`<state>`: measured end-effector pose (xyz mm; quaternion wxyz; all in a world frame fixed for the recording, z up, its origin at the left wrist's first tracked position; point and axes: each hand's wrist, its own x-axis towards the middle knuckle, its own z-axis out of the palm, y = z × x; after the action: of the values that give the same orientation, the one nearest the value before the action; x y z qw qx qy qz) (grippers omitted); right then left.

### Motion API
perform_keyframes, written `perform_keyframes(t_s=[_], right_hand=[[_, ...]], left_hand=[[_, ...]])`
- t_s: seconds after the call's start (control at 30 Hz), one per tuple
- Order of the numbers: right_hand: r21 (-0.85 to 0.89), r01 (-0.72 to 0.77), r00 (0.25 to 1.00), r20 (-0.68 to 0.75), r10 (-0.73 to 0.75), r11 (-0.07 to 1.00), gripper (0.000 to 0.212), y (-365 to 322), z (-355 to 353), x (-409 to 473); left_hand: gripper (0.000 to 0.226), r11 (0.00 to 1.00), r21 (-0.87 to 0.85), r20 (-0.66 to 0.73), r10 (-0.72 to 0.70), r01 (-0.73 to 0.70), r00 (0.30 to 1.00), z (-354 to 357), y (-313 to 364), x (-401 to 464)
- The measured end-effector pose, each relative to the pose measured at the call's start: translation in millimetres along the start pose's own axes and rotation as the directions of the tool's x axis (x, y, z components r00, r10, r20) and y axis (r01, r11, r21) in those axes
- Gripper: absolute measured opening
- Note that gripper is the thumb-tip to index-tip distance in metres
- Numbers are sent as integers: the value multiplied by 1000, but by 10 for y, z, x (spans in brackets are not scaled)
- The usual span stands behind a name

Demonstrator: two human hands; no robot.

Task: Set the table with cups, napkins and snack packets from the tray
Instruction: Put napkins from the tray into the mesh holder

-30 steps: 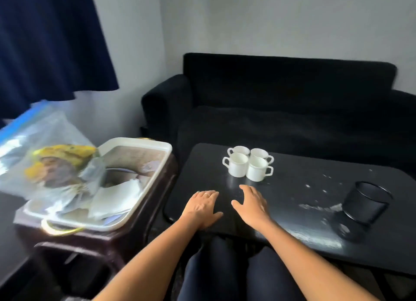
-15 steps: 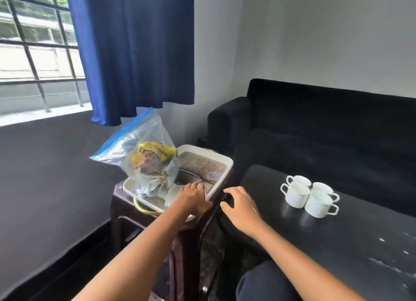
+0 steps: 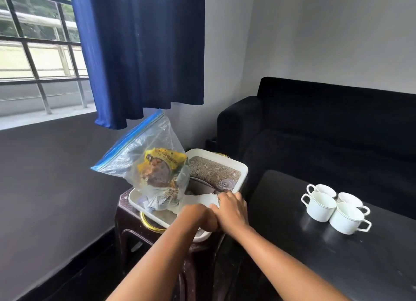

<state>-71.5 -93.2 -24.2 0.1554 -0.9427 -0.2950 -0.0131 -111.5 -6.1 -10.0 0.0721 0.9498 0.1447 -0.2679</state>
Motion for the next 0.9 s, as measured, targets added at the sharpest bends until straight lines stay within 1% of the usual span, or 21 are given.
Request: perform_keyframes(t_s=[0.1,0.2,0.23,0.37,0.53,0.57,0.63,0.7,0.73,0.77,0.8,0.87,0.9], right_hand=[[-24,-61,998,30,62,998,45,-47,45,78],[-46,-106,994,32,108,993,32,-91,56,127],[-34,-133,990,37,135,990,30,-112,57,137],[51,-218,975,51,215,975,36,-198,62,158],[90,-229,974,21,228,969,32,-217,104,132],[112,-232,973,8,233,966,31,-203,101,121],[208,-247,967,-1,253,946,24,-167,70,112],[382,-271,957,10,289,884,18,-118,4,101],[485,-275,951,10,309,830,19,-87,-33,95],[580,-276,944,12,331,766,25,-59,-70,84],[661,-272,935,9,355,699,28,-30,-100,74],[775,-276,906,12,423,569,17,44,-180,49],[815,-288,886,27,463,503,13,93,-234,25]], left_hand=[[51,999,-15,6,45,-45,999,-17,-7,-5],[52,994,-35,16,106,-105,994,-51,1,-57],[53,993,-37,16,113,-112,994,-53,1,-68],[54,991,-90,-16,95,-96,995,-55,-26,-103],[50,983,-112,-46,139,-143,989,-49,-44,-124],[49,980,-119,-58,153,-159,987,-53,-36,-123],[53,978,-133,-129,141,-158,982,-80,-10,-143],[65,975,-179,-216,90,-130,972,-106,22,-172],[70,968,-212,-257,74,-131,964,-115,36,-176],[73,959,-245,-296,67,-143,953,-126,56,-186],[71,949,-269,-330,68,-162,942,-134,78,-195],[67,933,-296,-362,86,-202,928,-144,148,-223],[72,926,-310,-363,94,-215,927,-147,185,-241]])
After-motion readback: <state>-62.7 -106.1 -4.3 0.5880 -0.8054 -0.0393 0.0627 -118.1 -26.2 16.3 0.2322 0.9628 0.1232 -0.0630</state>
